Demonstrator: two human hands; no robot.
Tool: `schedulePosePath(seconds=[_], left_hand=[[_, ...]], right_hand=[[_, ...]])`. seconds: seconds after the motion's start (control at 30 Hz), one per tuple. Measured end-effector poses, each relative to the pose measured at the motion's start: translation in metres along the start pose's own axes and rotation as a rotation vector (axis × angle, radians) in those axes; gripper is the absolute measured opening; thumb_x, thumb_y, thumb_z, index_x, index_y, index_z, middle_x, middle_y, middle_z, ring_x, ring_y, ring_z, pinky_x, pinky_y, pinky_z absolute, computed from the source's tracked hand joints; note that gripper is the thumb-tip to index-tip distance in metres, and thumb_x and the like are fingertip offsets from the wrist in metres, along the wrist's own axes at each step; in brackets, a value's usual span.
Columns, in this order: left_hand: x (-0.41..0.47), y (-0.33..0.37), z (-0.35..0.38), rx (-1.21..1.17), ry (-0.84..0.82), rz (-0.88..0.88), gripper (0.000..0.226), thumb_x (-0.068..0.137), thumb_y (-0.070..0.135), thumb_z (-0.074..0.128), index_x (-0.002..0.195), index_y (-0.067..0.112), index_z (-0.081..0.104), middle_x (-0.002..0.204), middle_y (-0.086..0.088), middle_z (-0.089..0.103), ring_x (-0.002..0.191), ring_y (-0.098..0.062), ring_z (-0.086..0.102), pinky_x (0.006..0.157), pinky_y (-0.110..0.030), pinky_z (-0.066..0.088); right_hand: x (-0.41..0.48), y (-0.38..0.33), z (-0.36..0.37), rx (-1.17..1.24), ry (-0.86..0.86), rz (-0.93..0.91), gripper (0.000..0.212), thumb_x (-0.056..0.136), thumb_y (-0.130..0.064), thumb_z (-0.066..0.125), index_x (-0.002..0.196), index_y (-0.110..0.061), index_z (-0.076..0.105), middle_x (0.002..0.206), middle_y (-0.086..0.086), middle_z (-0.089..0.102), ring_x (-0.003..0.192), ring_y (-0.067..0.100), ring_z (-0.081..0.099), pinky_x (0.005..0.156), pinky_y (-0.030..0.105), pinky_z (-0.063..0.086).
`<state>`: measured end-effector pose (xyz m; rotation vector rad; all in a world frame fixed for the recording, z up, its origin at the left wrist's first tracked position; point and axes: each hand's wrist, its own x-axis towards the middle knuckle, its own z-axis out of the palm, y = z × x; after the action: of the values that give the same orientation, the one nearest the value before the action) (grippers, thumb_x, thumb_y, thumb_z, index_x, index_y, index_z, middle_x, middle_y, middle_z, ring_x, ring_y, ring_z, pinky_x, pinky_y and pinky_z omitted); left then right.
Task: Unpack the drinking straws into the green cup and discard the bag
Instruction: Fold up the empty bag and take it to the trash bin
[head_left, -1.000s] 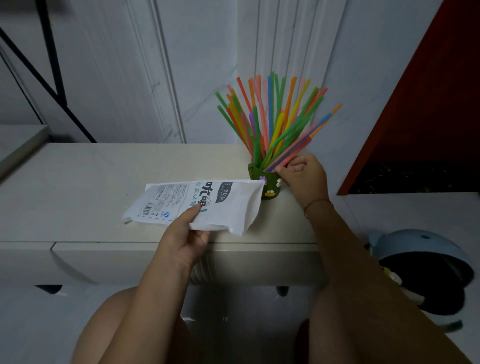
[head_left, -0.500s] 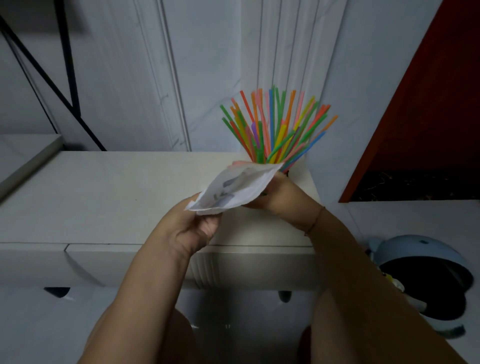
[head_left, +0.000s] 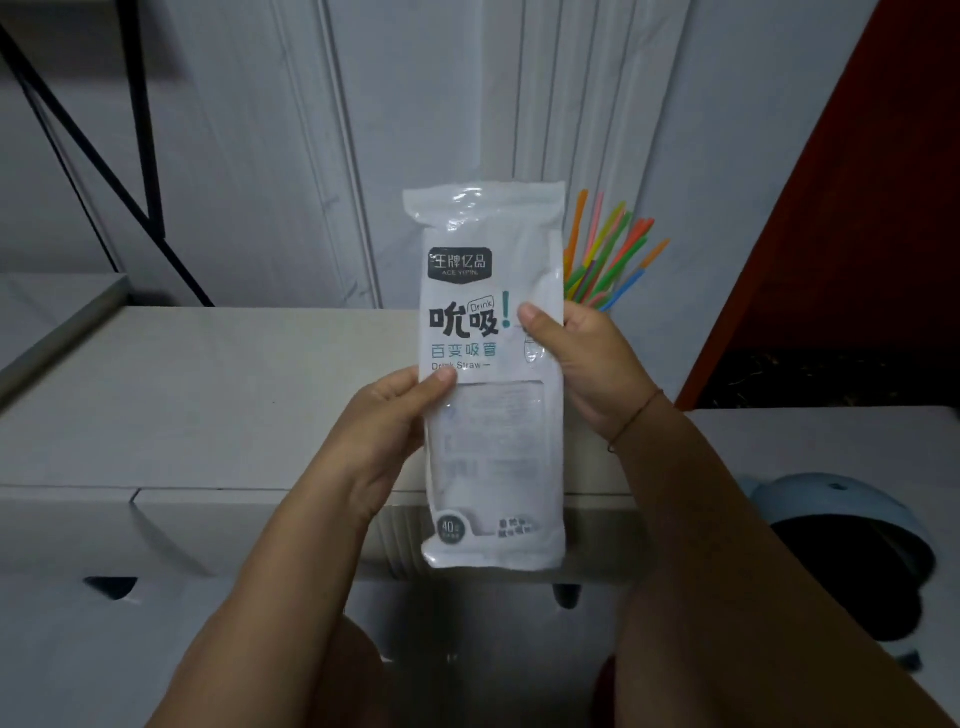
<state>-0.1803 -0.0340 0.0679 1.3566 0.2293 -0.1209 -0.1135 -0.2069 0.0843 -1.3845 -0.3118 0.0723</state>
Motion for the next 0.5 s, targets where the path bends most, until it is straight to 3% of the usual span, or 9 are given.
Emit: schedulePosePath(seconds=[0.07, 0.2, 0.3, 0.43, 0.5], left_hand=[[0.001, -0.001, 0.000, -0.053, 0.034, -0.010, 0.023, 0.079, 0.025, 0.068, 0.095, 0.009, 0.072, 0.100, -0.012, 0.074, 0.092, -0.025, 0.067, 0.087, -0.037, 0.054], [0.002, -0.002, 0.000, -0.084, 0.076, -0.018, 0.048, 0.068, 0.029, 0.072, 0.107, 0.001, 0.068, 0.104, -0.015, 0.073, 0.091, -0.026, 0.067, 0.088, -0.039, 0.054], [0.000, -0.006, -0.005, -0.027, 0.025, -0.030, 0.033, 0.071, 0.030, 0.071, 0.096, 0.008, 0.070, 0.097, -0.011, 0.075, 0.084, -0.020, 0.068, 0.078, -0.032, 0.056], [-0.006, -0.012, -0.009, 0.086, -0.005, -0.007, 0.016, 0.086, 0.023, 0.063, 0.092, 0.010, 0.070, 0.098, -0.012, 0.073, 0.086, -0.021, 0.065, 0.086, -0.035, 0.053], [-0.010, -0.012, -0.010, 0.094, 0.016, 0.022, 0.011, 0.085, 0.019, 0.064, 0.086, 0.010, 0.070, 0.093, -0.012, 0.074, 0.081, -0.020, 0.066, 0.081, -0.032, 0.055]], right_hand=[[-0.002, 0.007, -0.003, 0.036, -0.063, 0.086, 0.030, 0.093, -0.019, 0.052, 0.116, -0.001, 0.060, 0.116, 0.015, 0.067, 0.108, 0.027, 0.065, 0.094, 0.040, 0.052], [-0.016, 0.019, -0.011, -0.116, -0.167, 0.193, 0.022, 0.091, -0.019, 0.056, 0.109, -0.011, 0.064, 0.110, 0.006, 0.071, 0.100, 0.019, 0.068, 0.083, 0.031, 0.057], [-0.026, 0.022, -0.018, -0.190, -0.132, 0.173, 0.012, 0.090, -0.014, 0.057, 0.098, -0.016, 0.066, 0.098, -0.004, 0.072, 0.087, 0.010, 0.070, 0.074, 0.023, 0.057], [-0.031, 0.016, -0.023, -0.213, -0.116, 0.157, 0.015, 0.090, -0.016, 0.057, 0.102, -0.018, 0.066, 0.102, -0.005, 0.071, 0.091, 0.011, 0.070, 0.079, 0.025, 0.058], [-0.034, 0.011, -0.026, -0.254, -0.169, 0.151, 0.018, 0.091, -0.015, 0.056, 0.107, -0.018, 0.064, 0.106, -0.005, 0.069, 0.094, 0.011, 0.069, 0.079, 0.024, 0.057]])
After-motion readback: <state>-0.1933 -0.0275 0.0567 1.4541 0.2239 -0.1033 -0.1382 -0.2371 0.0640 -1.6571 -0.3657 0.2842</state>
